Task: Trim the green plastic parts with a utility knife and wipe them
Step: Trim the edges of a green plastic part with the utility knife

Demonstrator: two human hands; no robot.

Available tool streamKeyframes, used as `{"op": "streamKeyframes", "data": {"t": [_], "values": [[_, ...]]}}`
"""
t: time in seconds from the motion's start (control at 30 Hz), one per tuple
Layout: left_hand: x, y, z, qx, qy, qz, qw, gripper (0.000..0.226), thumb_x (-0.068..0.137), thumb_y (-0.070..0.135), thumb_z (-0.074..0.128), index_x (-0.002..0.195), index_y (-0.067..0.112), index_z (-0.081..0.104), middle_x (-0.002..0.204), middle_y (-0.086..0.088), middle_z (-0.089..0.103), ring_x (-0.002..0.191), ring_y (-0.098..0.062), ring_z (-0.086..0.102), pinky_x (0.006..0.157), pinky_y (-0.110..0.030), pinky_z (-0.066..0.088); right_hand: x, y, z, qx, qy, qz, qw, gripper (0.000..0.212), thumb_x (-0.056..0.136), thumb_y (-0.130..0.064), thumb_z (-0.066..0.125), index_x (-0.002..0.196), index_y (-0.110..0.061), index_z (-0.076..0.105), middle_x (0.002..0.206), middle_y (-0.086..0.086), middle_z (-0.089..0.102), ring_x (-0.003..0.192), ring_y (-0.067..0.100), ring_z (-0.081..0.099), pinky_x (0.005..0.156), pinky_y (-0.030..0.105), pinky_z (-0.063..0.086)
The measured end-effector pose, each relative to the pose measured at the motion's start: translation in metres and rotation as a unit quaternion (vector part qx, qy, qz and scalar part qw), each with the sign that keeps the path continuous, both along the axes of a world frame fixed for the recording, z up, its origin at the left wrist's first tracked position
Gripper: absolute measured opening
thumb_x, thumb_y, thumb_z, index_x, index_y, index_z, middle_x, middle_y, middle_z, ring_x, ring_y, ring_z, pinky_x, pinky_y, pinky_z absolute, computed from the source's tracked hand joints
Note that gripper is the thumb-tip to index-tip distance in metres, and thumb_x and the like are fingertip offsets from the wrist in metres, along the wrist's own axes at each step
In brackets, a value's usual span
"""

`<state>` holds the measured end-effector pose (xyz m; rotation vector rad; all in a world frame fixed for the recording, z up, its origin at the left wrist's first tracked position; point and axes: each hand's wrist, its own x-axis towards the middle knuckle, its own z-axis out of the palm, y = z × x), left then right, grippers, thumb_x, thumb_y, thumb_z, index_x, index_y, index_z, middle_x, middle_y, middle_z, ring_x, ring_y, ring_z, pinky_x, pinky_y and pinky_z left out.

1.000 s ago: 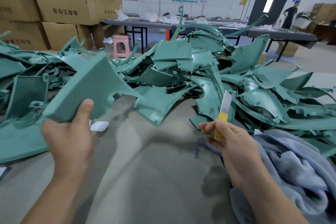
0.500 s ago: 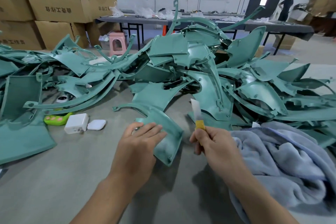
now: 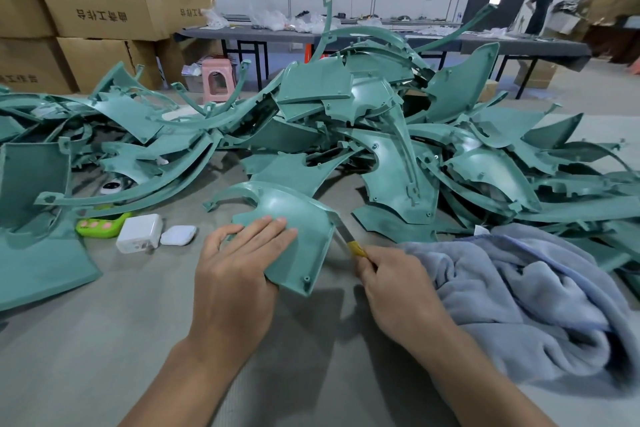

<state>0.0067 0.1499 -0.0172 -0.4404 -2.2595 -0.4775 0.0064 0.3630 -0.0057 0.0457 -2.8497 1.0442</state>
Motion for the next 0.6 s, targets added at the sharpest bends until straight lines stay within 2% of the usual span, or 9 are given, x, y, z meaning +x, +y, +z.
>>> {"op": "streamKeyframes", "data": {"t": [0.1,0.2,0.27,0.33,0.4,0.53,0.6], "values": [[-0.001,-0.001,-0.001,0.007,0.001,0.000,1.000,0.054,0.075,0.001,0.044,0.115,0.014,0.078,0.125,-0.003,0.071,0.121,-0.020,0.065,0.103,-0.042,0.041,0.013,-0.002,0.004,-0.008,0.020,0.070,0.997,0.035,0.105,-0.033,0.049,0.075,-0.016,0.055,0.066,0.002,0.058,0.061,0.017,0.050,0.060,0.038,0.040],[-0.004,-0.005,-0.003,0.019,0.001,0.004,1.000,0.058,0.069,-0.006,0.052,0.117,0.014,0.078,0.127,-0.003,0.070,0.123,-0.019,0.064,0.105,-0.043,0.041,0.022,-0.004,0.006,0.008,0.027,0.156,0.987,0.034,0.103,-0.038,0.053,0.076,-0.018,0.052,0.063,-0.002,0.053,0.057,0.012,0.045,0.054,0.028,0.032],[-0.005,-0.006,-0.004,0.032,0.008,0.006,0.999,0.055,0.074,-0.004,0.049,0.116,0.014,0.078,0.127,-0.003,0.070,0.123,-0.017,0.063,0.104,-0.044,0.043,0.023,-0.003,0.007,0.030,0.021,0.204,0.978,0.031,0.101,-0.040,0.055,0.079,-0.018,0.056,0.066,-0.001,0.056,0.058,0.012,0.047,0.052,0.027,0.033],[-0.005,-0.007,-0.003,0.037,0.018,0.004,0.999,0.052,0.077,0.001,0.045,0.116,0.014,0.078,0.126,-0.003,0.070,0.122,-0.016,0.062,0.103,-0.045,0.044,0.020,-0.003,0.009,0.010,0.012,0.223,0.975,0.031,0.099,-0.042,0.056,0.082,-0.017,0.061,0.069,0.002,0.059,0.059,0.015,0.049,0.052,0.028,0.036],[-0.006,-0.008,-0.003,0.035,0.022,0.002,0.999,0.053,0.074,-0.004,0.052,0.116,0.014,0.078,0.126,-0.003,0.070,0.123,-0.018,0.063,0.102,-0.047,0.045,0.014,-0.003,0.009,-0.031,0.002,0.195,0.980,0.030,0.099,-0.041,0.056,0.083,-0.017,0.066,0.069,0.005,0.061,0.056,0.016,0.050,0.054,0.033,0.040],[-0.006,-0.008,-0.003,0.037,0.020,-0.007,0.999,0.057,0.068,-0.010,0.057,0.114,0.016,0.079,0.125,-0.002,0.071,0.121,-0.017,0.064,0.103,-0.044,0.043,-0.010,0.004,0.002,-0.034,0.012,0.008,0.999,0.035,0.102,-0.030,0.055,0.077,-0.009,0.066,0.062,0.010,0.063,0.055,0.024,0.052,0.059,0.043,0.046],[-0.006,-0.006,-0.003,0.032,0.022,-0.012,0.999,0.055,0.069,-0.009,0.058,0.113,0.016,0.079,0.124,-0.001,0.072,0.121,-0.017,0.064,0.103,-0.043,0.042,-0.011,0.008,0.003,-0.072,0.036,0.015,0.997,0.038,0.102,-0.029,0.056,0.074,-0.006,0.065,0.062,0.013,0.062,0.052,0.018,0.047,0.055,0.040,0.043]]}}
